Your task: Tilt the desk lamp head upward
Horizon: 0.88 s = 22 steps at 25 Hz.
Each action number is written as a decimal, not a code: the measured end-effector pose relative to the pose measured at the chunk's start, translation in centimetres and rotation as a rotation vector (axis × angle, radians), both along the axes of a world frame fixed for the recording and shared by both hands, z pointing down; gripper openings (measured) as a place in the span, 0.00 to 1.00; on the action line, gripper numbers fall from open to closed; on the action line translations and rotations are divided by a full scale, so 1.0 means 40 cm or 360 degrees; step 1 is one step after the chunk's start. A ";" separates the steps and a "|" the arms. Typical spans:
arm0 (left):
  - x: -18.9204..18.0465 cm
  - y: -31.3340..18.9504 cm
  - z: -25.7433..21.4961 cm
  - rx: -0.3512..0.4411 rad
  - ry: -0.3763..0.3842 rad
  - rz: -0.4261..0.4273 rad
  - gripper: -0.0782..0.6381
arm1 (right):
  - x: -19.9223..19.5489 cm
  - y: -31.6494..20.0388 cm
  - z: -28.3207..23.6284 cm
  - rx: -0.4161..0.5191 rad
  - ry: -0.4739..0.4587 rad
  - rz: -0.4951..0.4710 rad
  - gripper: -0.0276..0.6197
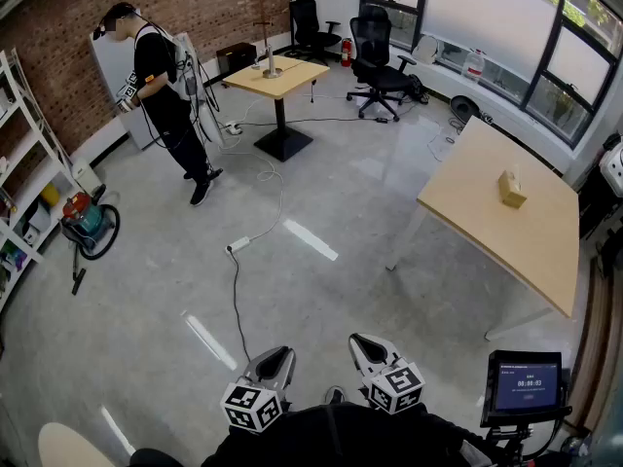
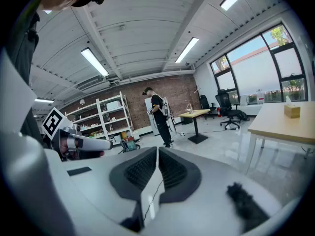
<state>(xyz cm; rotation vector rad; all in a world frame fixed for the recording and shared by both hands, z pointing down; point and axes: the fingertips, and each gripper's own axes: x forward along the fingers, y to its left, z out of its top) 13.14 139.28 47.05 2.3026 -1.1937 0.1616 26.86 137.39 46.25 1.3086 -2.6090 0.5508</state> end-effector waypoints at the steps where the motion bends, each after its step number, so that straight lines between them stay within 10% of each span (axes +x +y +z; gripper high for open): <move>1: 0.002 0.005 0.002 -0.0005 -0.0005 0.0005 0.18 | 0.003 0.002 0.003 -0.0003 -0.0005 0.0006 0.07; 11: -0.008 0.035 -0.005 -0.0047 -0.0056 -0.0023 0.18 | -0.019 0.021 0.014 -0.0062 -0.0047 -0.0048 0.07; 22: -0.044 -0.343 0.023 -0.0012 0.0062 0.0084 0.18 | -0.035 -0.313 0.025 -0.0039 0.0061 0.0112 0.07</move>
